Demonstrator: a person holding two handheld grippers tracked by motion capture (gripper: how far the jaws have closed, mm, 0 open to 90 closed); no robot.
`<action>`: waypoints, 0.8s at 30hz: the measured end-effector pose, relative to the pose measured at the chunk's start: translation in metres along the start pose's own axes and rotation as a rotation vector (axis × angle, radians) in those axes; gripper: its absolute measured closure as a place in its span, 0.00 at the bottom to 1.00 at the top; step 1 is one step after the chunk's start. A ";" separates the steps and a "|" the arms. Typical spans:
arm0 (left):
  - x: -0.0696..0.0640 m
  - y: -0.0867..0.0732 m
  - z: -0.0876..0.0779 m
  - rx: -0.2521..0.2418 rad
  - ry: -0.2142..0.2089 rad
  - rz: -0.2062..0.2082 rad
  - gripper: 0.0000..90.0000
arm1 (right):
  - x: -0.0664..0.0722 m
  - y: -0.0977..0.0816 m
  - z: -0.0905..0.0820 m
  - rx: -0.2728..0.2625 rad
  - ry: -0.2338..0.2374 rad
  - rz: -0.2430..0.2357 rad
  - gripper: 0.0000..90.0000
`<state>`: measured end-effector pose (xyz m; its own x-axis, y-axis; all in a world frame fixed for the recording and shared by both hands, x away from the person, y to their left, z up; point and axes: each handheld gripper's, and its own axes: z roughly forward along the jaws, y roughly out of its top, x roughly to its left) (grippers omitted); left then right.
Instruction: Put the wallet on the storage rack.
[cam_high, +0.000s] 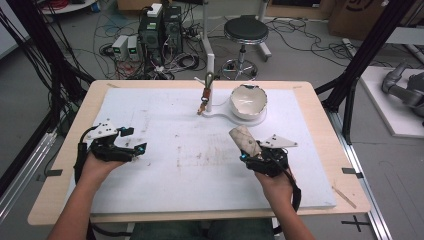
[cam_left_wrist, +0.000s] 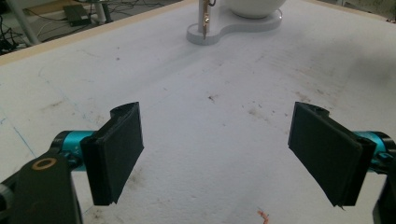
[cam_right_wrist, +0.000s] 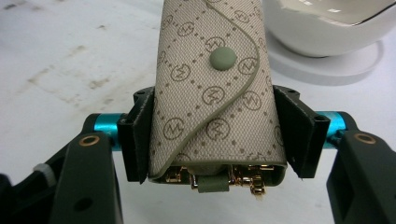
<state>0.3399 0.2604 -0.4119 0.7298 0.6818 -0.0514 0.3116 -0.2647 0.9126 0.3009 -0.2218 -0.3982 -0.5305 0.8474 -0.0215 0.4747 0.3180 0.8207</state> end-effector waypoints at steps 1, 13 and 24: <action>0.000 0.000 0.001 0.000 -0.002 0.001 0.20 | -0.003 0.001 -0.002 -0.002 -0.011 -0.009 0.41; -0.002 0.000 0.005 -0.009 -0.023 0.003 0.20 | -0.028 -0.001 -0.009 -0.030 -0.014 -0.042 0.41; -0.001 0.000 0.004 -0.016 -0.025 -0.005 0.20 | -0.039 0.010 -0.007 -0.042 -0.004 -0.070 0.41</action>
<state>0.3419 0.2573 -0.4131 0.7435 0.6655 -0.0658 0.3056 -0.2507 0.9186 0.3215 -0.2543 -0.3852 -0.5583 0.8256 -0.0821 0.4066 0.3585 0.8403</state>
